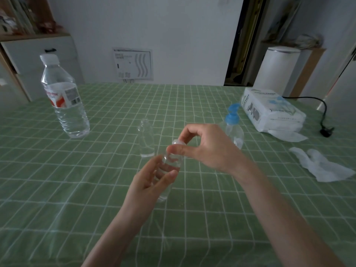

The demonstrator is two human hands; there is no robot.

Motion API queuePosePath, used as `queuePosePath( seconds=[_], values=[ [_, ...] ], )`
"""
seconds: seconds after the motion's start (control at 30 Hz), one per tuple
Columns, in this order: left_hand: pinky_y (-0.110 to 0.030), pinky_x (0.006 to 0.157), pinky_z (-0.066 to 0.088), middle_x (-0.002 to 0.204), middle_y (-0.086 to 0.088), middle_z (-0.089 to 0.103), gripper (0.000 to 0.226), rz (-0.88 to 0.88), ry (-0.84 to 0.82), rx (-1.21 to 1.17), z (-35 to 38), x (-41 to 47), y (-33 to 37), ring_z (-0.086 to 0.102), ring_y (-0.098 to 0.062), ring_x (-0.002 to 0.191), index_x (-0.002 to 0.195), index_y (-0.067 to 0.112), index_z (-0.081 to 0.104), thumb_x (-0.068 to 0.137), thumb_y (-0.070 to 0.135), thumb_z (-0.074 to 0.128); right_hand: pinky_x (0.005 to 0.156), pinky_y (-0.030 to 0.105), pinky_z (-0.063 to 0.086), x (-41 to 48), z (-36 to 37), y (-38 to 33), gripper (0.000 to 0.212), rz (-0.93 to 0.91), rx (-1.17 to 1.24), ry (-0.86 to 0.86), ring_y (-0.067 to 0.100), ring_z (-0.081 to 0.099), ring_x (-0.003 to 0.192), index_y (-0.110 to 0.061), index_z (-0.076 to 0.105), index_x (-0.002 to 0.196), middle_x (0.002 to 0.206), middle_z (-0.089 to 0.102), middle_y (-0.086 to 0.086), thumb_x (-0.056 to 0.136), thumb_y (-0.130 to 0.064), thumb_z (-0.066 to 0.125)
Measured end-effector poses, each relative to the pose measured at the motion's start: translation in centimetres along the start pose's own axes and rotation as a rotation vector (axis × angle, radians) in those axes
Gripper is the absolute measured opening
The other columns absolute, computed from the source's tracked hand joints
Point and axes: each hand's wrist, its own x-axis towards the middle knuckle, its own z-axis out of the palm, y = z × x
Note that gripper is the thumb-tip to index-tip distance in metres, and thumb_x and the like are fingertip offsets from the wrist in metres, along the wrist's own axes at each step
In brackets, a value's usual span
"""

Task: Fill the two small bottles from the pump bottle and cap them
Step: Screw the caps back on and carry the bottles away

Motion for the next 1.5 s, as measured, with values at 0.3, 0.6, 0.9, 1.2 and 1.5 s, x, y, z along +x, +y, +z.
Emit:
queuePosePath(
  seconds=[0.3, 0.6, 0.9, 1.2, 1.5],
  values=[
    [-0.037, 0.075, 0.053, 0.085, -0.004, 0.067, 0.031, 0.008, 0.017, 0.02, 0.0, 0.2, 0.1, 0.057, -0.041, 0.084, 0.099, 0.025, 0.064, 0.069, 0.032, 0.06, 0.092, 0.021, 0.048, -0.1, 0.1, 0.1, 0.035, 0.007, -0.022, -0.025, -0.005, 0.062, 0.089, -0.02, 0.068, 0.092, 0.09, 0.067, -0.016, 0.073, -0.049, 0.07],
    [-0.038, 0.077, 0.053, 0.091, -0.009, 0.066, 0.029, 0.002, 0.001, 0.022, 0.0, 0.0, 0.2, 0.058, -0.038, 0.086, 0.098, 0.028, 0.063, 0.07, 0.033, 0.059, 0.098, 0.032, 0.047, -0.4, 0.3, 0.3, 0.046, 0.056, 0.01, -0.041, 0.01, 0.066, 0.096, -0.024, 0.065, 0.09, 0.093, 0.071, -0.007, 0.068, -0.064, 0.06],
    [-0.033, 0.075, 0.053, 0.089, 0.004, 0.069, 0.035, 0.034, 0.039, 0.031, 0.4, 0.5, 0.0, 0.061, -0.03, 0.084, 0.1, 0.031, 0.062, 0.068, 0.042, 0.06, 0.096, 0.009, 0.041, -0.5, 0.5, 0.1, 0.046, 0.017, 0.145, 0.007, -0.005, 0.062, 0.104, -0.019, 0.072, 0.104, 0.106, 0.072, -0.013, 0.072, -0.051, 0.065],
    [-0.024, 0.087, 0.044, 0.117, 0.003, 0.063, 0.064, 0.007, 0.109, 0.169, 0.7, 1.9, -1.0, 0.056, -0.016, 0.112, 0.12, 0.025, 0.057, 0.063, 0.053, 0.062, 0.095, 0.005, 0.039, 0.3, 0.6, 0.9, 0.05, 0.03, 0.066, 0.039, -0.007, 0.06, 0.105, -0.021, 0.069, 0.109, 0.11, 0.068, -0.016, 0.071, -0.054, 0.063],
    [-0.022, 0.082, 0.045, 0.102, 0.007, 0.07, 0.034, -0.053, 0.117, 0.15, -0.3, 3.7, -1.8, 0.063, -0.006, 0.099, 0.109, 0.019, 0.062, 0.077, 0.019, 0.071, 0.075, 0.004, 0.047, -0.2, 0.1, 4.7, 0.065, 0.22, 0.06, 0.016, -0.004, 0.06, 0.089, -0.022, 0.059, 0.122, 0.103, 0.064, -0.013, 0.063, -0.047, 0.072]
  ],
)
